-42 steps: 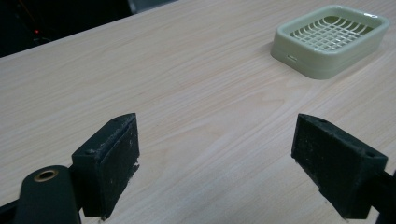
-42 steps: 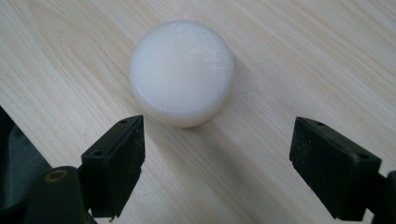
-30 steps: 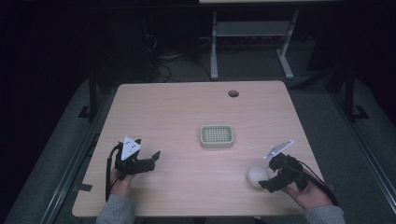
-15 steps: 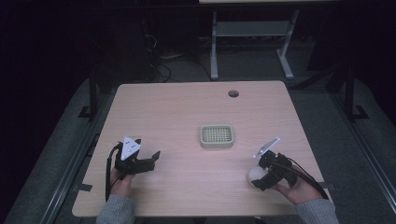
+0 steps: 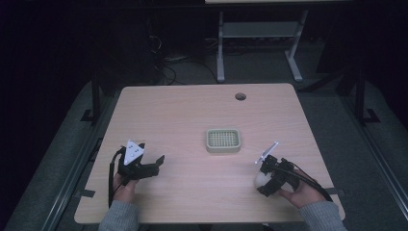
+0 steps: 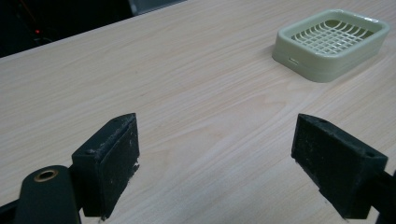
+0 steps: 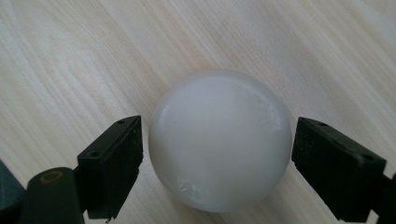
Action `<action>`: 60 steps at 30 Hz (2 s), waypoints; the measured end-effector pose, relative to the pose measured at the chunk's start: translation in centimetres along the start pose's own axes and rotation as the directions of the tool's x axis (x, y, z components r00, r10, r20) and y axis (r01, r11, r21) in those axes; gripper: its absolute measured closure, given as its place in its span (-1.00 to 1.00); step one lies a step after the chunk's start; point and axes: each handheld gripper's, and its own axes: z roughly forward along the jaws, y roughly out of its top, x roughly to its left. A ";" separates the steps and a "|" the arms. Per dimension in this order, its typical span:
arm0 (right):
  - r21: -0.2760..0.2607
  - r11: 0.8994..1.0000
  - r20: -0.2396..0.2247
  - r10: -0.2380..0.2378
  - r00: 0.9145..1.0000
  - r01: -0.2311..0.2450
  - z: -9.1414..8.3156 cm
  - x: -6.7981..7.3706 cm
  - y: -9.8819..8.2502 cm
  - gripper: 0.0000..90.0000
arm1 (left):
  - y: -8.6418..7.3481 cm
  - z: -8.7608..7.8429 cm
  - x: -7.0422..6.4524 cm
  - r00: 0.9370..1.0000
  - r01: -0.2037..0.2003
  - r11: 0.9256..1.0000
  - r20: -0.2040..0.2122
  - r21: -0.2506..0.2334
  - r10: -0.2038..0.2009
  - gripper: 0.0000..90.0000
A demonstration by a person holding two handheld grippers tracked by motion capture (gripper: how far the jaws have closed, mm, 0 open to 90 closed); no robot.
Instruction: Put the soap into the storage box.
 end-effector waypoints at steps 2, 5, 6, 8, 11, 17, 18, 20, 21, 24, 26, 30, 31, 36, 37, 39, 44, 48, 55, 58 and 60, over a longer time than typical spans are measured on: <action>0.010 1.000 0.004 0.001 1.000 -0.001 0.3 0.0 0.1 -0.65 | 0.0 0.0 0.0 1.000 0.001 1.000 0.001 -0.001 -0.001 -0.67; 0.021 1.000 0.003 -0.008 1.000 0.008 0.6 0.0 0.2 -0.65 | 0.0 0.0 0.0 1.000 0.002 1.000 0.002 0.001 -0.002 -0.67; 0.025 1.000 0.004 -0.010 1.000 0.010 0.7 0.1 0.2 -0.64 | 0.0 0.0 0.0 1.000 0.002 1.000 0.002 0.000 -0.002 -0.67; 0.032 0.999 0.006 -0.016 1.000 0.016 0.8 0.1 0.3 -0.64 | 0.0 0.0 0.0 1.000 0.001 1.000 0.002 -0.001 -0.001 -0.67; 0.042 0.999 0.014 -0.024 1.000 0.024 1.0 0.1 0.4 -0.63 | 0.0 0.0 0.0 1.000 0.002 1.000 0.002 0.000 -0.002 -0.67; 0.058 0.998 0.019 -0.024 1.000 0.023 1.3 0.0 0.4 -0.62 | 0.0 0.0 0.0 1.000 0.001 1.000 0.002 -0.001 -0.001 -0.67; 0.061 0.998 0.021 -0.027 0.999 0.025 1.3 0.0 0.4 -0.62 | 0.0 0.0 0.0 1.000 0.000 1.000 0.002 -0.001 0.000 -0.67; 0.061 0.998 0.022 -0.031 0.999 0.030 1.4 0.0 0.4 -0.57 | 0.0 0.0 0.0 1.000 0.002 1.000 0.003 0.000 -0.002 -0.67; 0.062 0.998 0.018 -0.032 0.999 0.031 1.3 0.0 0.5 -0.56 | 0.0 0.0 0.0 1.000 0.001 1.000 0.003 0.000 -0.001 -0.67; 0.069 0.997 0.015 -0.032 0.999 0.031 1.4 0.1 0.6 -0.54 | 0.0 0.0 0.0 1.000 0.002 1.000 0.001 -0.003 -0.002 -0.67; 0.070 0.997 0.012 -0.037 0.999 0.036 1.4 0.0 0.6 -0.53 | 0.0 0.0 0.0 1.000 0.002 1.000 0.002 -0.002 -0.002 -0.67; 0.075 0.996 0.008 -0.039 0.999 0.038 1.4 0.1 0.6 -0.49 | 0.0 0.0 0.0 1.000 0.005 1.000 0.003 -0.004 -0.005 -0.67; 0.077 0.996 0.007 -0.038 0.999 0.038 1.4 0.1 0.7 -0.49 | 0.0 -0.1 0.0 1.000 0.003 1.000 0.003 -0.003 -0.003 -0.67; 0.086 0.995 0.009 -0.044 0.999 0.043 1.4 0.1 0.8 -0.49 | 0.0 0.0 0.0 1.000 0.002 1.000 0.002 -0.002 -0.002 -0.67; 0.086 0.995 0.005 -0.042 0.999 0.041 1.4 0.1 0.8 -0.48 | 0.0 0.0 -0.1 1.000 0.004 1.000 0.004 0.000 -0.004 -0.67; 0.086 0.996 -0.002 -0.040 0.999 0.040 1.3 0.0 0.7 -0.48 | 0.0 0.0 -0.1 1.000 0.004 1.000 0.004 0.001 -0.004 -0.67; 0.083 0.996 -0.019 -0.033 0.999 0.034 1.1 -0.1 0.7 -0.48 | 0.0 0.0 0.0 1.000 0.006 1.000 0.003 0.000 -0.006 -0.67; 0.069 0.997 -0.027 -0.037 0.999 0.039 0.6 -0.2 1.0 -0.48 | 0.0 0.1 -0.1 1.000 0.009 1.000 0.004 0.000 -0.009 -0.67; 0.073 0.996 -0.036 -0.044 0.998 0.046 0.1 -0.4 1.6 -0.48 | 0.0 0.2 0.0 1.000 0.009 1.000 0.003 0.007 -0.009 -0.67; 0.076 0.996 -0.035 -0.044 0.998 0.047 0.0 -0.7 1.8 -0.48 | 0.0 0.3 -0.1 1.000 0.003 1.000 0.001 0.006 -0.003 -0.67; 0.066 0.997 -0.040 -0.042 0.998 0.045 -0.2 -0.9 1.8 -0.48 | 0.0 0.3 -0.1 1.000 0.006 1.000 0.003 0.009 -0.006 -0.67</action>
